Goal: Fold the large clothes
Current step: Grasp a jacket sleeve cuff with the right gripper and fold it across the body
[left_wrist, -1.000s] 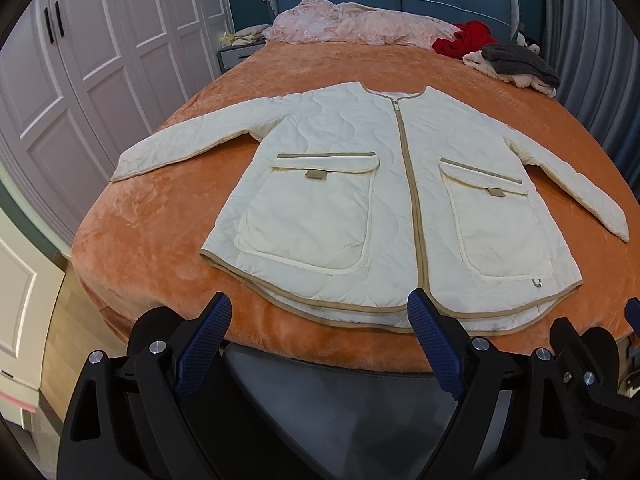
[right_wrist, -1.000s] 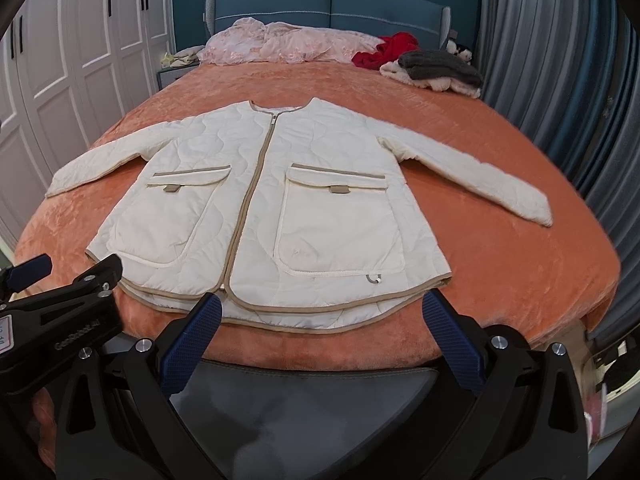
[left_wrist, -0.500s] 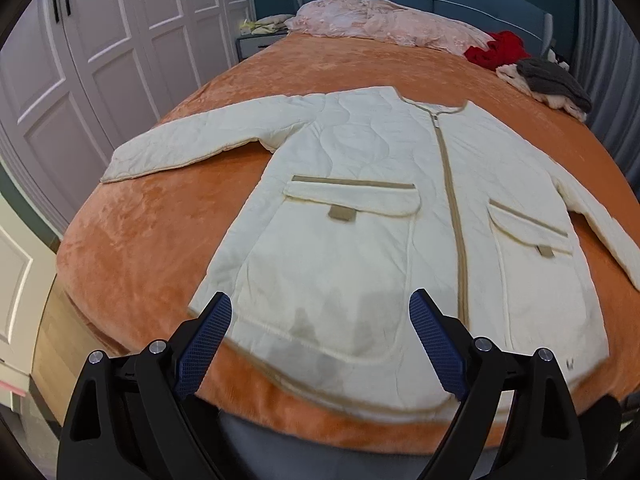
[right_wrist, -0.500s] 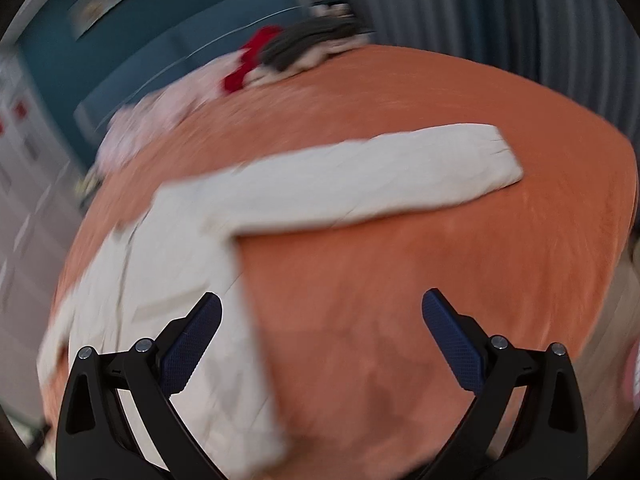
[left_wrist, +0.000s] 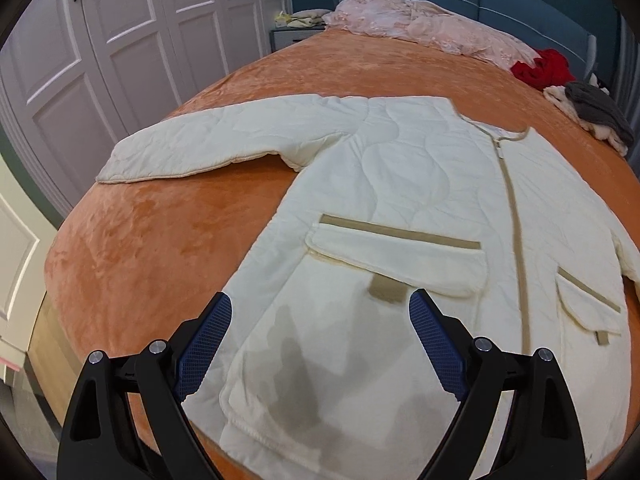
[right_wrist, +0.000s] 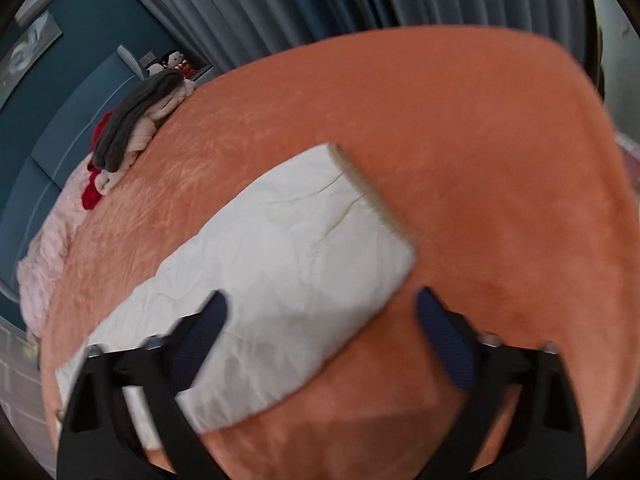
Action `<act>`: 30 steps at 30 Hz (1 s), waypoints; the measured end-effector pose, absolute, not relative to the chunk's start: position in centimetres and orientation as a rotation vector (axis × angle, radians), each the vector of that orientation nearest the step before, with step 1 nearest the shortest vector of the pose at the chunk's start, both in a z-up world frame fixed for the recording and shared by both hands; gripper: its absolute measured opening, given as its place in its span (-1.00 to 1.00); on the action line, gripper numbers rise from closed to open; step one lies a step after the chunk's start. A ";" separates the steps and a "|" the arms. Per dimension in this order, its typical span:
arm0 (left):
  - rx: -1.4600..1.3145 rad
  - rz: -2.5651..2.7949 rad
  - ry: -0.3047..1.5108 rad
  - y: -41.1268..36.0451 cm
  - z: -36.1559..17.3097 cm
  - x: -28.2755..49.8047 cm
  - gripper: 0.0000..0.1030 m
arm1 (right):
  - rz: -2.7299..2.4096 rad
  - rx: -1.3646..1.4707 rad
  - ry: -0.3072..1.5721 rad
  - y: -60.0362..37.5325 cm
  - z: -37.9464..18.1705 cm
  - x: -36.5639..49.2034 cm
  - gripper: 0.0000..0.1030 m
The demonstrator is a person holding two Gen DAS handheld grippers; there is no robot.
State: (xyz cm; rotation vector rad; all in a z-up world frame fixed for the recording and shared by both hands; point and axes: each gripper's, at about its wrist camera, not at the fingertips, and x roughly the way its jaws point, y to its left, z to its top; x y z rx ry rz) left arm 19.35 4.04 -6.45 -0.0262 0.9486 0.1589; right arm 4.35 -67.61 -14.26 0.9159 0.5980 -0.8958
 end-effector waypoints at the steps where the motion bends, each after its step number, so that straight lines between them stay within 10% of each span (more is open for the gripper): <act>1: -0.028 0.169 0.954 4.3 -6.7 19.8 0.71 | -0.889 0.920 0.598 -67.6 -14.4 4.8 0.37; 5: -0.041 0.212 0.974 5.3 -7.3 20.8 0.71 | -0.727 0.930 0.541 -66.6 -12.1 8.4 -0.76; 15: -0.067 0.258 0.996 8.6 -8.3 21.0 0.71 | -0.052 0.425 0.444 -42.5 4.6 23.9 -0.78; 21: -0.105 0.258 1.003 10.5 -8.4 20.8 0.71 | 0.276 0.259 0.546 -25.3 3.4 29.6 -0.77; 24: -0.154 0.224 1.004 11.3 -8.1 21.1 0.71 | 0.389 0.220 0.641 -18.9 0.4 30.6 -0.51; 26: -0.198 0.187 0.994 11.6 -7.6 21.6 0.71 | 0.415 0.186 0.670 -15.8 -1.3 29.5 0.06; 30: -0.289 0.090 0.961 10.5 -6.4 23.7 0.71 | 0.399 0.205 0.662 -16.7 -1.9 26.9 0.11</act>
